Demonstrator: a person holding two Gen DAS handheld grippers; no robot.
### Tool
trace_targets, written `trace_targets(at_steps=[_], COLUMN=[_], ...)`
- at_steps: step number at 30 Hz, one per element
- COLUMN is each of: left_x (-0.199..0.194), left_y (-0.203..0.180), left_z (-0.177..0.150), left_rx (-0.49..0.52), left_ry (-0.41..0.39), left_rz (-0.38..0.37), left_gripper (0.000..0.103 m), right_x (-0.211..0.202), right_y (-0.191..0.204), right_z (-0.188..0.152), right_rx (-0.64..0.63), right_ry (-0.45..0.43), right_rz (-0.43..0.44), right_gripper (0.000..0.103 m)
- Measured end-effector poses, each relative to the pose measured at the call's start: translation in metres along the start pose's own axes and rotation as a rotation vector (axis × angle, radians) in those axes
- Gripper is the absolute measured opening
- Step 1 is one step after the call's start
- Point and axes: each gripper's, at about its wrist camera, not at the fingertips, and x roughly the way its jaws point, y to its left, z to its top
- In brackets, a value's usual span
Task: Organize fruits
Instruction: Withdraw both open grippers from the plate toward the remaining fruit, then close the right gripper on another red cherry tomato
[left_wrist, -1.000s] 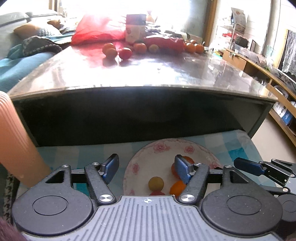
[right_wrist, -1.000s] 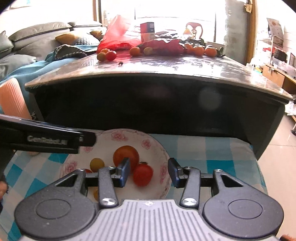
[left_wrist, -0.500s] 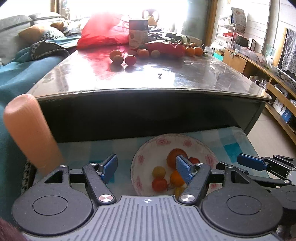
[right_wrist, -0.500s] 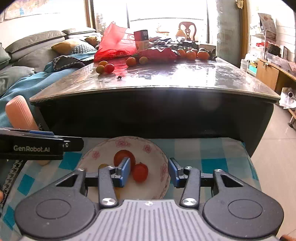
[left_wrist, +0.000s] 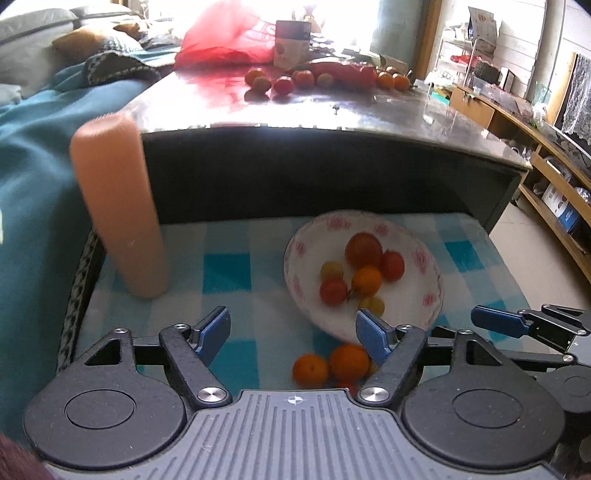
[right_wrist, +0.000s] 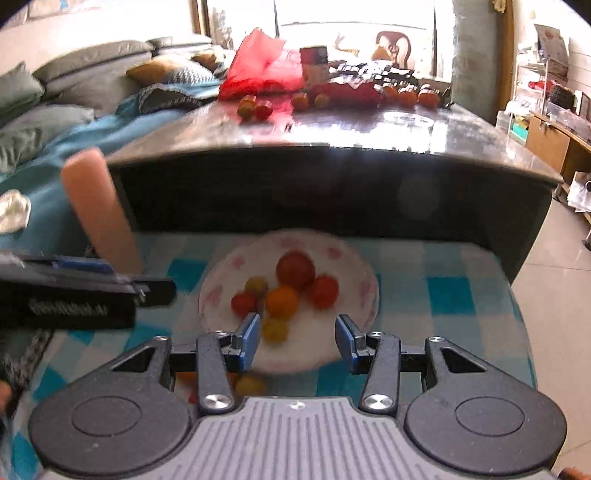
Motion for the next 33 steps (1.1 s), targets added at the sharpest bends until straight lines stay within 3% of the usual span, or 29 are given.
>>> trace_targets(at_steps=[5,12,28,30,33], left_x=[-0.01,-0.02,0.004,0.01,0.024], left_y=[0.01,0.022,0.022,0.02,0.016], left_z=[-0.018,-0.029,-0.031,-0.031,-0.034], left_rx=[-0.019,-0.022,0.017,0.037,0.073], left_ry=[0.025,0.027,0.078,0.085,0.114], left_rz=[0.007,0.009,-0.015,-0.035,-0.058], left_gripper=[0.081,0.083,0.082,0.08,0.072], right_x=[-0.002,0.002,0.049,0.051,0.046], right_y=[0.0,0.021,0.057,0.059,0.061], right_z=[-0.018,-0.038,-0.043,-0.045,-0.044], right_rx=[0.0,0.0,-0.045,-0.056,-0.074], right_ry=[0.053,0.108,0.173,0.171,0.169], right_rz=[-0.003,0.07,0.121,0.12,0.145], right_gripper=[0.059,0.059,0.059,0.055,0.039])
